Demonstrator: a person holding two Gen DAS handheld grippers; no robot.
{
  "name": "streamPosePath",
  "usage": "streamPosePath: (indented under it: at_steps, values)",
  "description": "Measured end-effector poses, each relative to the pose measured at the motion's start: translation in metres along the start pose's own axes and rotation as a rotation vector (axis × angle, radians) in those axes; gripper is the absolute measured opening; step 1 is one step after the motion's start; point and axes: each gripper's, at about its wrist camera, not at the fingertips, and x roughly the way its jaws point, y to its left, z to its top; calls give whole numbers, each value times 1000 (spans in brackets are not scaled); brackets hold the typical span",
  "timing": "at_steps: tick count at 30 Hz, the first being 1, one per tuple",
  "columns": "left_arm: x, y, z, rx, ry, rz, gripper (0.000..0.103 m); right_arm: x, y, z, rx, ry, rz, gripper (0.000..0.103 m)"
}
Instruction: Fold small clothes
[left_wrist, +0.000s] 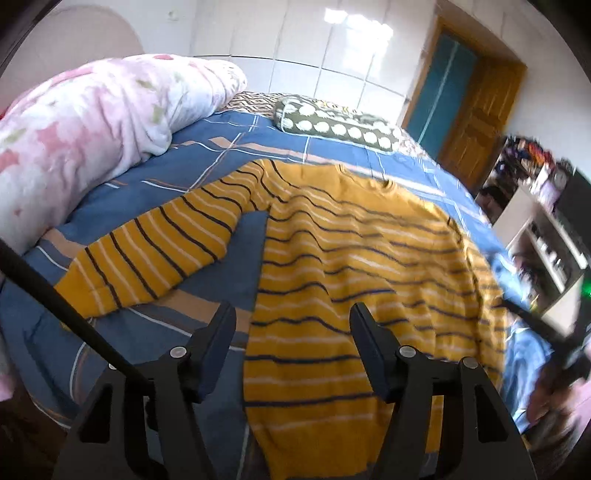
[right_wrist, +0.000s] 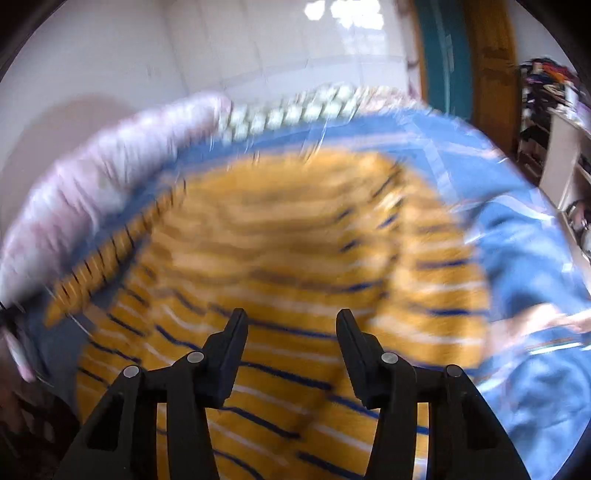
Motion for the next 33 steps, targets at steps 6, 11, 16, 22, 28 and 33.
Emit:
streamPosePath:
  at_steps: [6,11,16,22,28,33]
  values:
    - [15,5,-10,-64,44,-34,63,-19,-29,-26,-70,116,-3,56]
    - [16,3,-13,-50,50,-29,63,-11,8,-61,-178,149,32,64]
    - [14,12,-14,-74,48,-23,63,12,30,-81,-271,176,-100,59]
    - [13,35,-12,-115,36,-3,63,-31,-39,-58,50,98,12,10]
    - [18,72,-15,-188,44,28,63,-82,-157,-51,238,19,-597,12]
    - [29,93,-23,-230,80,11,64,-98,-150,-56,271,-22,-481,35]
